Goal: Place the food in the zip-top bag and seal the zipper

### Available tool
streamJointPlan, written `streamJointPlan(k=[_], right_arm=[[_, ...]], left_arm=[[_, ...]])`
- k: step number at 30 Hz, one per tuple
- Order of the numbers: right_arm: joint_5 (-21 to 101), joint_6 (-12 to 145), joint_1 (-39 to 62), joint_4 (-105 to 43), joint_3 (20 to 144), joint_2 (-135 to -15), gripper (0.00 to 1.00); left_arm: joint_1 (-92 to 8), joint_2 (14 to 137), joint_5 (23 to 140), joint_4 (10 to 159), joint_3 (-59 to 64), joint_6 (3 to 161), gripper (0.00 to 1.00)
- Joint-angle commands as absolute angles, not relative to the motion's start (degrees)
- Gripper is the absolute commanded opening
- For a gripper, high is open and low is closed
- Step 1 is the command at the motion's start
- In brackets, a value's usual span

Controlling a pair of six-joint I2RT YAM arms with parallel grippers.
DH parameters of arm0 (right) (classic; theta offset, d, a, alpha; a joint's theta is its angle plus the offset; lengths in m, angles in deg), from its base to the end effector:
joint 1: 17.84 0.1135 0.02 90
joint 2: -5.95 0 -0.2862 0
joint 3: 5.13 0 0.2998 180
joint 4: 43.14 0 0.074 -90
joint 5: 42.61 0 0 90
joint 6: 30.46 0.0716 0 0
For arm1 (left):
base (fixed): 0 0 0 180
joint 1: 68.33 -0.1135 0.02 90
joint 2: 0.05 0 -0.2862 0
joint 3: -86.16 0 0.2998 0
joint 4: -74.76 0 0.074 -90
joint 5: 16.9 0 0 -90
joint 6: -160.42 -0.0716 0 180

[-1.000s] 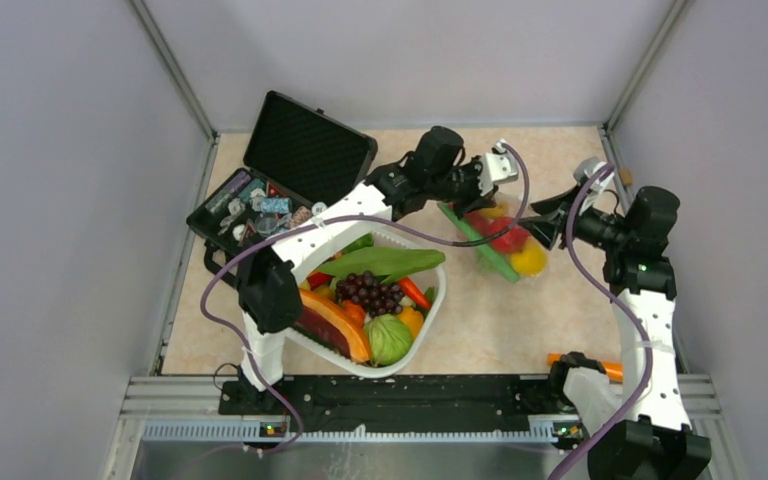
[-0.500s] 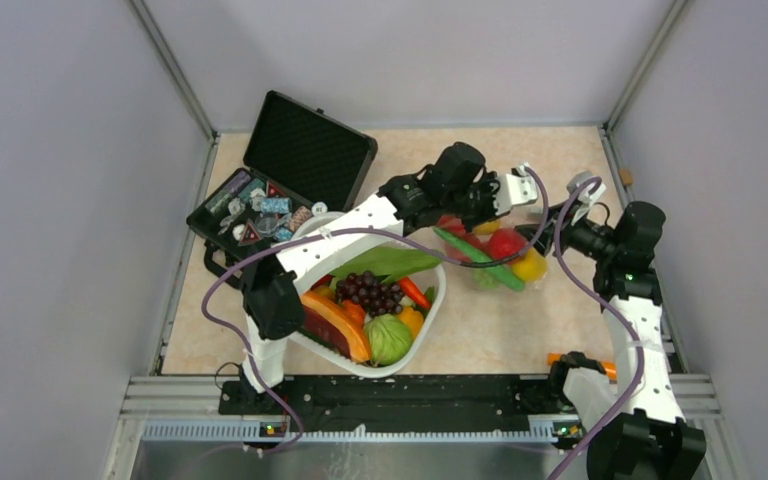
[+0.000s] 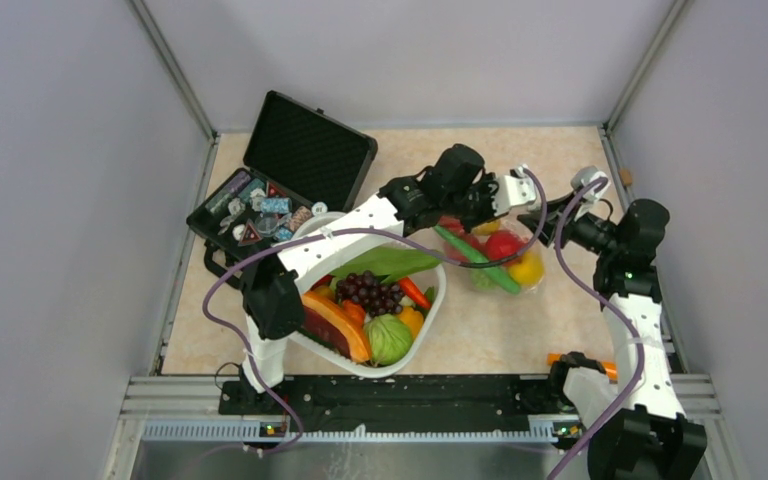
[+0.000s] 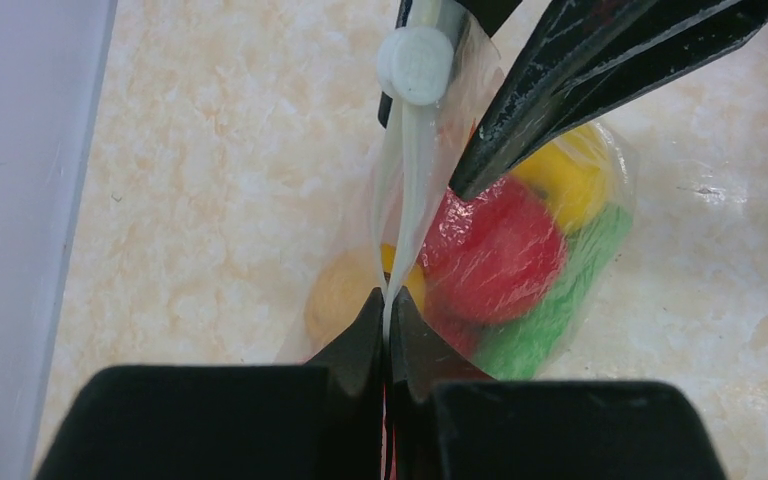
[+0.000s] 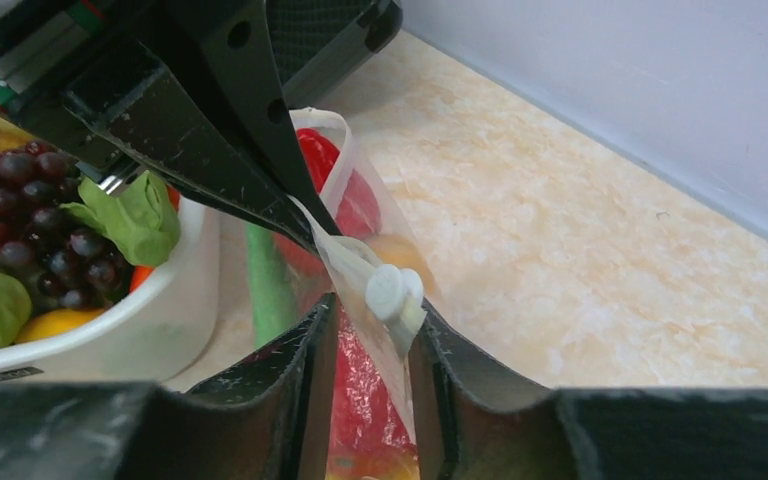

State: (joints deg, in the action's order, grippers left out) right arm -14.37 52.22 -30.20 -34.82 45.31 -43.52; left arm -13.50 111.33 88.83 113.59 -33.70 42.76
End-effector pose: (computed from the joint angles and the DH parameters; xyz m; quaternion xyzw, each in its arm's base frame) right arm 0.2487 0.0101 0.3223 -0.3102 0.6588 0.2829 0.6243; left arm 0.2976 -0.4560 0.3520 0.6177 0.6013 -0.2311 0.4510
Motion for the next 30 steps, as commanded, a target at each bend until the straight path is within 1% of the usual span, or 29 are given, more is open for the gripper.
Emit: streamJointPlan(k=[1,2,3,4,5,18,22,23,24,27,28,30], right_arm=[[-18.6,54.0,-29.7,-38.7,46.1,-44.9,0.23],[-19.0,53.5,-29.7,-37.7,46.5,-45.4,0.18],[-18.8,53.0,-29.7,-36.6,46.8,-45.9,0.11],[-18.6,52.3,-29.7,-35.5,47.1,-46.3,0.01],[-18.5,51.4,-29.7,-34.3,47.3,-46.6,0.0],[-16.9,49.9,-29.7,-33.6,46.4,-43.7,0.0],[-19.1,50.0,-29.7,-34.1,46.4,-43.7,0.0],[-19.7,50.0,-29.7,-34.3,46.4,-43.6,0.0],[-20.2,49.9,-29.7,-34.4,46.4,-43.6,0.0],[-21.2,48.1,-29.7,-33.3,46.7,-43.5,0.0],[-21.5,47.0,-29.7,-32.3,47.0,-43.6,0.0],[-22.8,43.8,-29.7,-29.2,48.0,-44.0,0.0]], left_arm=[[-13.3,108.4,89.2,109.9,-33.5,42.6,0.0],[-13.3,108.4,89.1,109.8,-33.4,42.6,0.0],[-13.3,108.5,89.0,109.7,-33.4,42.6,0.0],[-13.3,108.5,88.9,109.6,-33.4,42.6,0.0],[-13.3,108.4,88.7,109.6,-33.5,42.6,0.0],[-13.4,107.0,86.7,107.9,-31.8,43.7,0.0],[-13.4,106.3,88.1,107.7,-31.0,43.7,0.01],[-13.4,106.2,88.3,107.7,-30.8,43.8,0.14],[-13.5,106.0,88.5,108.0,-30.6,43.9,0.47],[-15.2,105.1,92.6,109.9,-30.7,44.6,0.9],[-16.5,104.4,94.8,110.0,-30.4,45.8,0.98],[-20.2,102.4,101.1,108.5,-29.0,49.6,0.99]])
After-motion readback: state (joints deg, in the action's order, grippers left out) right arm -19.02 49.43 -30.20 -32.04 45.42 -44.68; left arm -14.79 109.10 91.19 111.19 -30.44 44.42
